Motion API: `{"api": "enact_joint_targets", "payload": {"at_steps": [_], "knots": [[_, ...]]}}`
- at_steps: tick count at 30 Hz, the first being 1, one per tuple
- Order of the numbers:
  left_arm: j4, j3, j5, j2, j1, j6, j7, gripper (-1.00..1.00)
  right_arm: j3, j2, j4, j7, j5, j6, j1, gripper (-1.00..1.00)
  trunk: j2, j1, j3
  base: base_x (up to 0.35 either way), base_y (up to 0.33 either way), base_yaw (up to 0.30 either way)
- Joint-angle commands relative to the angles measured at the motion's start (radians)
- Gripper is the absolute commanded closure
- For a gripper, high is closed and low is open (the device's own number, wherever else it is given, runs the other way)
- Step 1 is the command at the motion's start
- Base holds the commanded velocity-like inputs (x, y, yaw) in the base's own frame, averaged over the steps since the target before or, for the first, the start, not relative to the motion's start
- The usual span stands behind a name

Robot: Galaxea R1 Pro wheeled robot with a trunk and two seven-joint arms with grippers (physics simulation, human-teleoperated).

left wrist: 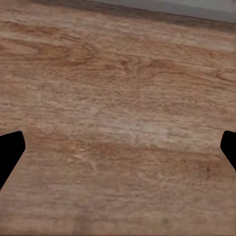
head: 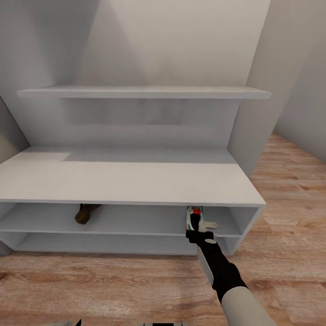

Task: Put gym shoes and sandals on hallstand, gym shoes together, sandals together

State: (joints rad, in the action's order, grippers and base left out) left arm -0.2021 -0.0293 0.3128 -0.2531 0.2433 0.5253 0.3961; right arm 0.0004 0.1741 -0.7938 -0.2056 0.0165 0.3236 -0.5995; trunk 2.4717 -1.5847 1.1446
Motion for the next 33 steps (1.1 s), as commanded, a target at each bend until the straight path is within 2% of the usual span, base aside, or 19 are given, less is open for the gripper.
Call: {"api": "enact_joint_targets", "payload": {"at_steps": [1,11,17,33], "knots": [[0.001,-0.003,0.008,0.0,0.001,-0.001,0.01,-1.0,0.0,0.0,-0.001,-0.003,0.002,0.006,0.0,1.0,0.0,0.0,0.001,0.067,0.0,0.0],[0.001,-0.003,0.008,0.0,0.001,-0.001,0.01,-1.0,0.0,-0.001,-0.001,-0.003,0.002,0.006,0.0,1.0,0.0,0.0,0.001,0.027,0.0,0.0],[0.001,-0.003,0.008,0.0,0.001,-0.001,0.01,-1.0,0.0,-0.001,-0.001,-0.003,0.002,0.006,0.0,1.0,0.0,0.0,0.001,0.191,0.0,0.0],[0.001,-0.003,0.008,0.0,0.001,-0.001,0.01,-1.0,-0.002,-0.001,-0.001,-0.003,0.002,0.006,0.0,1.0,0.0,0.0,0.001,0.085,0.0,0.0]]}}
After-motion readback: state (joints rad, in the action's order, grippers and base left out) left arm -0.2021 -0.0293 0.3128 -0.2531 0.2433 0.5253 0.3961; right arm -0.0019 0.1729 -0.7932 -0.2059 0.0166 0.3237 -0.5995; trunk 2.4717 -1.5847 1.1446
